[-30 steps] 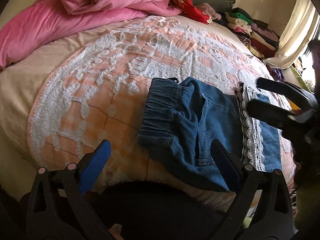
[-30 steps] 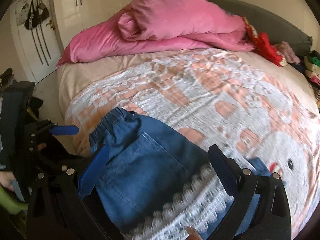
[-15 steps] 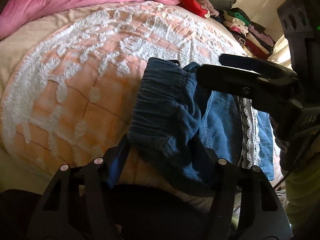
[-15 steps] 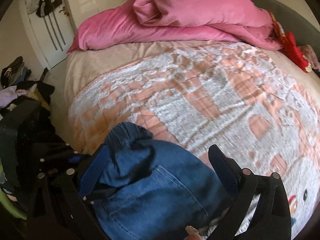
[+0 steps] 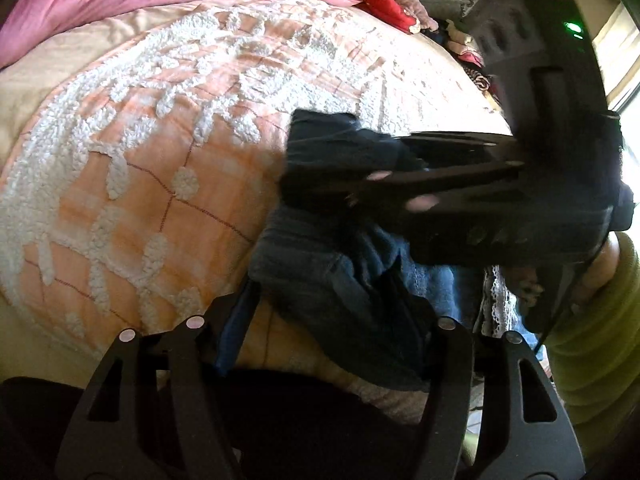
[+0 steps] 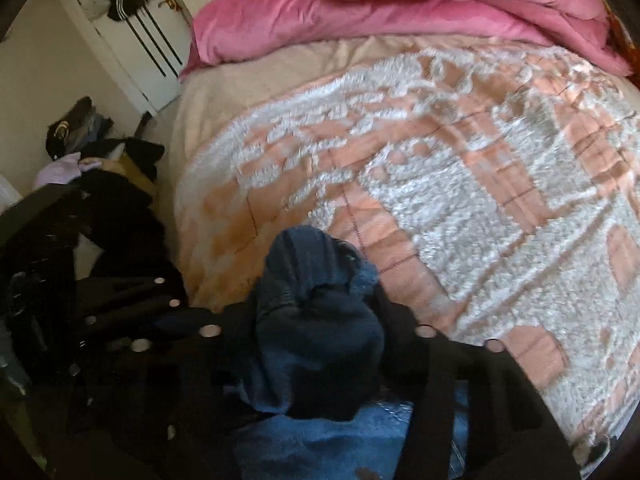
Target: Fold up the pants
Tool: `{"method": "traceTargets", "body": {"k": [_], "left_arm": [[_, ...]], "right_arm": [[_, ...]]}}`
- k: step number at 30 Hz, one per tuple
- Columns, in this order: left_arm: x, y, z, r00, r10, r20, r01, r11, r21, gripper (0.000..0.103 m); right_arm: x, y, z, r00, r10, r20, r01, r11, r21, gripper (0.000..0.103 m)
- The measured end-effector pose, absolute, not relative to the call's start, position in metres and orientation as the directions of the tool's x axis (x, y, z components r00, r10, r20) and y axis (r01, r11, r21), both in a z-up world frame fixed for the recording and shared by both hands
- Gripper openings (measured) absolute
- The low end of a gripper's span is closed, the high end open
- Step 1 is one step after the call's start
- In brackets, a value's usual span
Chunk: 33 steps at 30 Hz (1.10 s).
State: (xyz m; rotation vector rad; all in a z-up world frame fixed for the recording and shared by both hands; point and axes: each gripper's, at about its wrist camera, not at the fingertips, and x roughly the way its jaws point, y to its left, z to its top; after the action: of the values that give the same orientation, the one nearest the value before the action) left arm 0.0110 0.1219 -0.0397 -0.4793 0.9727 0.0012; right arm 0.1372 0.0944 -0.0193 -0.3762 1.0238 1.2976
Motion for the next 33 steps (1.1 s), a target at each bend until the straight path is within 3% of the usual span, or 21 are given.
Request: {"method": "traceTargets", "body": {"k": [3,10,20,23,25,28,30,33], "left_arm": [[0.007,0.12,-0.034,0.587,-0.217,-0.78,-0.203,0.894,-0.401,0.069],[0.006,0.095,-0.01,0.616,-0.288,-0.733,-0.11,0.89,-0.442,0.081],[0.028,0.044,-0.006,0.549,-0.422,-0.722,-0.01,0.86,-0.51,0.084],[0.036,0.025,-0.008,0.51,-0.504,-0.697,0.027,0.819,-0.573,0.074],[0.038,0.012,-0.004,0.507,-0.527,-0.682,0.058,0.81,-0.584,0.066],[0.037,-0.007,0.002,0.497,-0.559,-0.664,0.115,0.801,-0.587,0.066],[0.038,-0.021,0.005,0.484,-0.573,-0.661,0.162,0.801,-0.576,0.066],[0.031,-0.04,0.004,0.455,-0.585,-0.671,0.219,0.804,-0.552,0.066]], "right_arm": [[0.138,0.072,-0.001,-0.078,0.666,-0.742,-0.901,0.272,0.338,0.037],[0.144,0.001,0.036,-0.055,0.785,-0.617,-0.864,0.273,0.424,0.036],[0.144,-0.085,0.045,0.027,0.846,-0.533,-0.827,0.319,0.463,0.036],[0.143,-0.105,0.043,0.052,0.853,-0.52,-0.819,0.335,0.467,0.037],[0.143,-0.116,0.042,0.077,0.856,-0.512,-0.812,0.352,0.465,0.041],[0.146,-0.15,0.038,0.16,0.858,-0.488,-0.774,0.416,0.478,0.056],[0.146,-0.171,0.033,0.215,0.849,-0.484,-0.737,0.466,0.489,0.073],[0.143,-0.206,0.018,0.281,0.822,-0.496,-0.659,0.541,0.523,0.076]]}}
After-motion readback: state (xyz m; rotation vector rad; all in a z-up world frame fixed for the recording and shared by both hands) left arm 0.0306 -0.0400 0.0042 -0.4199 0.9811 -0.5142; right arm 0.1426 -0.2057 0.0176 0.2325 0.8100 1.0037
